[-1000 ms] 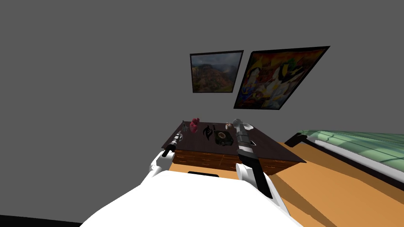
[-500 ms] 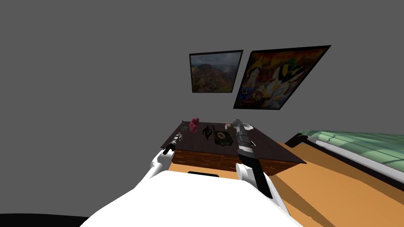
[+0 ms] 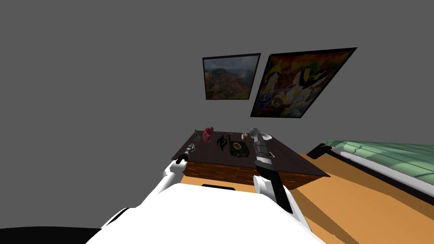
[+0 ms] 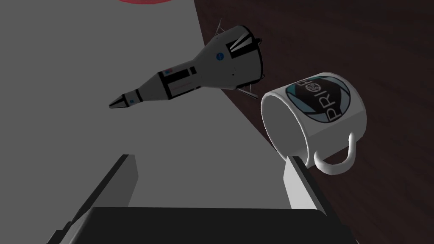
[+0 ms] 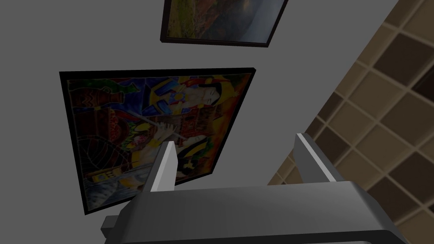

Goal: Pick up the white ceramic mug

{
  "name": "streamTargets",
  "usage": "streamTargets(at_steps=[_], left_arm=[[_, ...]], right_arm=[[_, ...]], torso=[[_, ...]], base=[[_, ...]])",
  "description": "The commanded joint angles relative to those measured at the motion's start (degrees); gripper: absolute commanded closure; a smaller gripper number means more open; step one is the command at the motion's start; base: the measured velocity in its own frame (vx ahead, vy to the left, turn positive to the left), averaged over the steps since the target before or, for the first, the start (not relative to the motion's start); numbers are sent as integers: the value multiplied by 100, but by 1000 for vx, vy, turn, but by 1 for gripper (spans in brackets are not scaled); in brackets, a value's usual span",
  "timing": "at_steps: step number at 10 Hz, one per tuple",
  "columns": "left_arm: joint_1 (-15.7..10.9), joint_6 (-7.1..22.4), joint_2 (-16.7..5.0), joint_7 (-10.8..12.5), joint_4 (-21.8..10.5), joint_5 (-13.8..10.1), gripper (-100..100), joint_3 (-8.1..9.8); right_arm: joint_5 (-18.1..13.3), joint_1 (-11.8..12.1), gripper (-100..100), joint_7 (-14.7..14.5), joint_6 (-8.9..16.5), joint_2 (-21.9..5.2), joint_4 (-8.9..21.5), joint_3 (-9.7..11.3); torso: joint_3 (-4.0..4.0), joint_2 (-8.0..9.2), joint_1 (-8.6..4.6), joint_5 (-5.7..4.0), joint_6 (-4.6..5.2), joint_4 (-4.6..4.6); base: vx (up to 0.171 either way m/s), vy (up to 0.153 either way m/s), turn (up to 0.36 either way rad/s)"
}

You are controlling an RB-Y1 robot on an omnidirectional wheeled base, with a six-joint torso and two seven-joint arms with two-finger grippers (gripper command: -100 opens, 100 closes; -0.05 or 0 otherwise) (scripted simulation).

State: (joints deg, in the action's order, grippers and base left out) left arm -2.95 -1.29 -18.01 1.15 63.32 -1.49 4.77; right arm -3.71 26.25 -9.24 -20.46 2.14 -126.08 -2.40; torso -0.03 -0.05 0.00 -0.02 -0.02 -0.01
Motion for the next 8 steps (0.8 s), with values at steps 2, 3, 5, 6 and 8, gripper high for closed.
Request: streamTargets(at_steps=[2,3,5,6,8], left_arm=[[-164,78,-50,56,-371,-11,-100,36],[-312,184,-93,108,-548,-23,-100,73],[-456,289,-134,159,-863,-34,-100,111],[-456,289,-134,159,-937,-34,-100,111],[-728,487,-205,257,-1356,-57,-100,191]], right_arm=[[0,0,0,0,0,0,0,0],[0,0,0,0,0,0,0,0],[0,0,0,0,0,0,0,0],[0,0,0,0,0,0,0,0],[0,0,0,0,0,0,0,0]], torso=[[0,-1,-1,0,1,0],[-1,-1,-3,0,0,0],[-2,-3,-2,-1,0,-1],[-2,-5,-2,-1,1,-1],[-2,-4,-1,0,1,-1]], base=[[10,-12,3],[18,-16,2],[18,-12,1],[17,-8,-1],[24,-9,-1]])
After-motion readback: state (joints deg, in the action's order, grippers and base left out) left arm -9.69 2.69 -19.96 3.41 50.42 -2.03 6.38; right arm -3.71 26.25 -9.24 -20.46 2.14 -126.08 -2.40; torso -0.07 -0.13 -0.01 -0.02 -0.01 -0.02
